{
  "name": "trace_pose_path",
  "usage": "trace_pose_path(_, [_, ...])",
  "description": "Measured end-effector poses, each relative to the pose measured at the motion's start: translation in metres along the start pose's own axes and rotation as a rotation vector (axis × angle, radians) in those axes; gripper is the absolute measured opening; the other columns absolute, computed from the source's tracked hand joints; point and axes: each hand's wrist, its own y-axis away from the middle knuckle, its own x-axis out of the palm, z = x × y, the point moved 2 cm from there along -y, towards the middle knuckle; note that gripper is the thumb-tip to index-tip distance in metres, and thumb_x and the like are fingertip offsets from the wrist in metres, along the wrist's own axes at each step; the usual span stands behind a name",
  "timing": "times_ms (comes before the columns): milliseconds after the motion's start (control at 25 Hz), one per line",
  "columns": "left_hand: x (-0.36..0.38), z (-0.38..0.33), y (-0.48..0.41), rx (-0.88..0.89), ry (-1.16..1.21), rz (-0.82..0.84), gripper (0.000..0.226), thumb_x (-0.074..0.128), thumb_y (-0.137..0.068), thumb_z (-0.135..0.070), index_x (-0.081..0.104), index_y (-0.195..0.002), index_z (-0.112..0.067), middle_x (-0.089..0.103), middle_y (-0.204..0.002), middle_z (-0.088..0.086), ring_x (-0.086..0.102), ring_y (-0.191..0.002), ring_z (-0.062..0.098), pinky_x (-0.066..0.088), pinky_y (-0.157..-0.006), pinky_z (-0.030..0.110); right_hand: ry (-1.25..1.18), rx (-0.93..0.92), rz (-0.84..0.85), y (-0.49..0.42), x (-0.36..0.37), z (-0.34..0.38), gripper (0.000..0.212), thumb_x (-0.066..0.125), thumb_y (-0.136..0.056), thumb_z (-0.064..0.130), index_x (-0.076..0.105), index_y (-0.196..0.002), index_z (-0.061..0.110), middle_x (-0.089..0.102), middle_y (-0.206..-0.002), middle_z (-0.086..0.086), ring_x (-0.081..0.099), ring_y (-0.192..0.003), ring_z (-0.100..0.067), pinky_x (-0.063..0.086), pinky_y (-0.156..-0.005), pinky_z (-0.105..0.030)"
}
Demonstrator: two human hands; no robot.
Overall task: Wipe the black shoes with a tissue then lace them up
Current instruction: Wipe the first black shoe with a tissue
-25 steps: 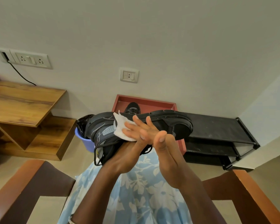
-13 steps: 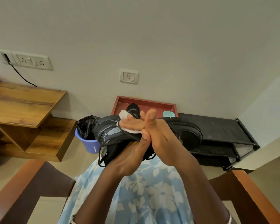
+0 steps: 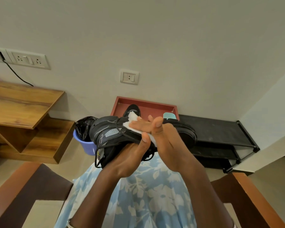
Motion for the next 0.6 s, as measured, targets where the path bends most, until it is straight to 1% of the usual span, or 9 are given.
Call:
trace_pose_path(80, [-0.001,0.002,0.0,-0.033,-0.013,0.021,0.072,0.008,-0.07,-0.097,0.058,-0.101,-0.056,0.057,-0.098,-0.048,0.052,-0.104,-0.021,0.039,-0.095,0.009,-0.123,-0.047,0.034,0.003,0.009,0.004,0.095,0.0,-0.094,0.073,0.067,-0.131,0.016,0.063,-0.138,0.006,0.045,-0.138,-0.002,0.02,-0.12,-0.02])
trace_pose_path(160, [-0.002,0.006,0.0,-0.066,0.002,0.023,0.069,0.008,-0.067,-0.098,0.058,-0.102,-0.065,0.06,-0.105,-0.043,0.051,-0.111,-0.02,0.039,-0.101,0.015,-0.109,-0.038,0.008,0.008,0.006,0.002,0.094,0.001,-0.095,0.071,0.064,-0.133,0.012,0.06,-0.142,0.006,0.04,-0.142,-0.002,0.013,-0.125,-0.03])
trace_pose_path(280, [-0.005,0.008,-0.001,-0.007,0.054,-0.046,0.086,0.01,-0.074,-0.094,0.049,-0.134,-0.047,0.051,-0.136,-0.029,0.039,-0.133,-0.013,0.029,-0.117,0.025,0.127,-0.004,-0.132,0.024,-0.005,0.0,0.095,-0.004,-0.094,0.072,0.057,-0.141,0.015,0.051,-0.15,0.007,0.031,-0.145,0.002,0.01,-0.126,-0.038])
trace_pose_path(360, [-0.006,0.01,0.0,0.002,0.057,-0.054,0.092,0.011,-0.074,-0.094,0.05,-0.137,-0.04,0.053,-0.136,-0.026,0.042,-0.132,-0.011,0.032,-0.117,0.026,0.208,-0.006,-0.156,0.026,0.0,-0.003,0.091,-0.006,-0.095,0.068,0.049,-0.147,0.018,0.042,-0.156,0.007,0.024,-0.149,0.0,0.007,-0.127,-0.035])
trace_pose_path(440, [-0.005,0.013,0.0,-0.053,0.091,-0.013,0.092,0.013,-0.066,-0.1,0.054,-0.126,-0.043,0.058,-0.127,-0.025,0.049,-0.126,-0.01,0.037,-0.113,0.028,0.261,0.09,0.154,0.01,0.022,-0.027,0.085,-0.012,-0.09,0.072,0.03,-0.15,0.03,0.016,-0.161,0.024,0.009,-0.153,-0.003,-0.007,-0.124,-0.026])
trace_pose_path(480, [-0.005,0.015,0.0,-0.087,0.112,-0.005,0.091,0.014,-0.063,-0.102,0.056,-0.119,-0.044,0.062,-0.123,-0.019,0.054,-0.123,-0.004,0.04,-0.112,0.033,0.237,0.087,0.331,0.014,0.036,-0.058,0.087,-0.016,-0.082,0.079,0.02,-0.148,0.036,-0.002,-0.154,0.038,-0.005,-0.152,0.001,-0.014,-0.122,-0.028])
trace_pose_path(520, [-0.005,0.018,-0.001,-0.112,0.12,-0.011,0.091,0.016,-0.061,-0.103,0.059,-0.112,-0.041,0.067,-0.118,-0.01,0.059,-0.12,0.006,0.043,-0.111,0.041,0.216,0.029,0.354,0.011,0.043,-0.092,0.09,-0.017,-0.077,0.085,0.016,-0.146,0.039,-0.011,-0.146,0.047,-0.014,-0.148,0.008,-0.015,-0.121,-0.035])
trace_pose_path(560, [-0.006,0.019,-0.001,-0.13,0.121,-0.024,0.091,0.018,-0.06,-0.104,0.061,-0.107,-0.039,0.07,-0.115,0.0,0.062,-0.117,0.015,0.044,-0.108,0.046,0.163,-0.035,0.342,0.012,0.041,-0.106,0.091,-0.01,-0.077,0.088,0.016,-0.148,0.037,-0.005,-0.144,0.052,-0.013,-0.146,0.012,-0.013,-0.122,-0.042])
trace_pose_path(600, [-0.008,0.019,-0.001,-0.139,0.121,-0.037,0.092,0.018,-0.059,-0.104,0.061,-0.108,-0.038,0.07,-0.116,0.005,0.062,-0.117,0.019,0.045,-0.107,0.048,0.14,-0.068,0.279,0.013,0.04,-0.099,0.086,-0.001,-0.085,0.086,0.012,-0.149,0.03,0.011,-0.148,0.05,-0.005,-0.147,0.011,-0.01,-0.124,-0.044])
